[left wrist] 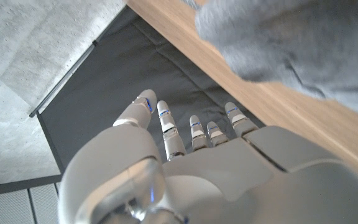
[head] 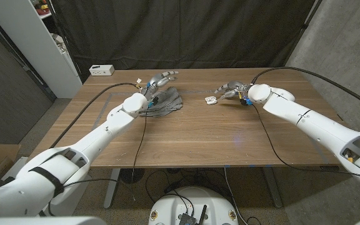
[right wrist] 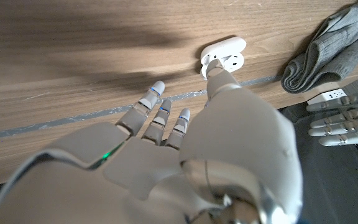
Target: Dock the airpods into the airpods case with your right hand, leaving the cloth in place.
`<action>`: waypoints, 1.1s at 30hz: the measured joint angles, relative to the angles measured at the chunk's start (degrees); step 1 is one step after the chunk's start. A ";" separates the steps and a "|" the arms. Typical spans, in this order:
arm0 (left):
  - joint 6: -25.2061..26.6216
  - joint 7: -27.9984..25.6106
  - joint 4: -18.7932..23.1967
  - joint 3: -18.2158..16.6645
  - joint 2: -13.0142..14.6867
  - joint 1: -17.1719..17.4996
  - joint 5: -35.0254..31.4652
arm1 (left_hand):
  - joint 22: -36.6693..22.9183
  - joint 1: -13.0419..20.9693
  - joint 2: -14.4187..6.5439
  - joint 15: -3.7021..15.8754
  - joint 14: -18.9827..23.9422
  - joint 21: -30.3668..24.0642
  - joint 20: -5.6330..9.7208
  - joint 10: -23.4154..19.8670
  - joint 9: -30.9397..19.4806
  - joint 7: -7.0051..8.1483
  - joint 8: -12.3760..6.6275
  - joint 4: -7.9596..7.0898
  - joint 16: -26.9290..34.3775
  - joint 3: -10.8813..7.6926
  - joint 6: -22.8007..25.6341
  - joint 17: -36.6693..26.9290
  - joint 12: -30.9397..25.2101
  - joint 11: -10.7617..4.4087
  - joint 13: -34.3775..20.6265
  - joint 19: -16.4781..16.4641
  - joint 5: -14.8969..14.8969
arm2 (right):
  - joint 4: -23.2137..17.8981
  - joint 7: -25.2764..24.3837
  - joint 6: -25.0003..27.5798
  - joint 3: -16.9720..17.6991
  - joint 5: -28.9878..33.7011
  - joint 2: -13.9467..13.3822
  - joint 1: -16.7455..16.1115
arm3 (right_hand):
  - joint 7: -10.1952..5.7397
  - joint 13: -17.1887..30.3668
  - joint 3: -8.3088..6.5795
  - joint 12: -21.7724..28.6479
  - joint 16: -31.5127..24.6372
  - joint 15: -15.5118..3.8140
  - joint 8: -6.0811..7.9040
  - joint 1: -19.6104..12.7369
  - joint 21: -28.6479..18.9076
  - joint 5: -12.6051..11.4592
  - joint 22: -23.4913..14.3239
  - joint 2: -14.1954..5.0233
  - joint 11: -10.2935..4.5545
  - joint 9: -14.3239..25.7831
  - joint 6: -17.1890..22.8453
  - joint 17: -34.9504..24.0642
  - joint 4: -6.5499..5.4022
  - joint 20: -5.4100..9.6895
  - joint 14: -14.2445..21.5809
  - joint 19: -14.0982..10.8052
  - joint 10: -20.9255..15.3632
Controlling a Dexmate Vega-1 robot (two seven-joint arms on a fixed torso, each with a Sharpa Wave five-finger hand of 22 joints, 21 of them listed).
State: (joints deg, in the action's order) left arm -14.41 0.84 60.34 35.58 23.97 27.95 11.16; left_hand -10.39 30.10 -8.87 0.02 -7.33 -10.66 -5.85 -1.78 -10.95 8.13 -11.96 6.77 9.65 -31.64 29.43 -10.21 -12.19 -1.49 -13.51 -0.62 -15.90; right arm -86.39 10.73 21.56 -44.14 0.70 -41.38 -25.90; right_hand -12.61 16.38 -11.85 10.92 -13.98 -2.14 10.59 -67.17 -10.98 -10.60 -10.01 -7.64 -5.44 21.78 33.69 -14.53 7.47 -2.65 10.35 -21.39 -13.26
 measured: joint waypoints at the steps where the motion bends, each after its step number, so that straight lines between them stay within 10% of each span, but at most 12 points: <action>1: -0.11 0.45 -0.65 0.16 -0.30 -0.34 0.16 | 0.00 -1.80 0.47 -0.22 -0.65 0.00 0.03 0.54 0.04 -0.77 0.00 -1.00 0.00 0.56 1.00 -0.07 0.13 0.26 0.17 0.65 -0.23 | 0.08 0.03 -0.06 0.00 0.00 -0.04 0.00 | 0.00 0.00 0.07 0.00 0.00 0.00 0.00 0.17 0.00 0.00 0.00 0.17 0.00 0.00 0.00 0.00 -0.07 0.00 0.00 0.00 0.00; 18: -0.44 7.33 -27.60 5.99 -14.95 -14.33 3.92 | 0.00 -19.34 2.18 -0.63 -2.42 -0.01 -0.49 2.21 0.03 -4.75 -0.85 -10.69 0.54 7.25 10.54 -0.35 0.09 0.77 1.29 3.48 4.52 | -1.47 -1.53 -2.94 3.63 -1.55 -2.30 -3.54 | 0.00 -0.01 0.48 0.35 -0.23 0.00 0.01 1.80 0.00 0.22 0.00 0.50 1.15 -0.80 0.01 0.01 -0.48 0.00 0.00 0.00 -0.54; 33: 14.51 2.11 -34.18 12.22 -20.33 -19.52 8.32 | 0.15 -24.85 2.69 -0.64 -2.42 -0.54 0.34 0.63 0.03 -6.28 -2.70 -14.34 0.96 8.85 18.69 -0.17 -0.92 -0.17 1.81 3.86 5.32 | -5.09 -4.13 -3.82 7.58 -4.26 -5.35 -8.36 | 0.04 -0.02 1.11 0.84 -0.45 0.00 0.01 3.41 0.00 0.20 0.01 0.40 1.15 -1.33 -0.65 -0.27 -1.11 0.00 0.01 0.00 -0.54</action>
State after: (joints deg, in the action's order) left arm 0.10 2.94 26.16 47.80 3.65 8.43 19.48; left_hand -10.23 5.25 -6.18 -0.62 -9.74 -11.20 -5.51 -1.15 -10.93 1.86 -14.66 -7.57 10.60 -22.79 48.12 -10.38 -13.11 -1.66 -11.71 3.24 -10.58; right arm -91.48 6.60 17.74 -36.57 -3.57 -46.73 -34.26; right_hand -12.57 16.36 -10.73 11.76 -14.43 -2.14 10.59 -63.76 -10.98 -10.40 -10.01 -7.25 -4.29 20.45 33.04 -14.79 6.36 -2.65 10.36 -21.39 -13.80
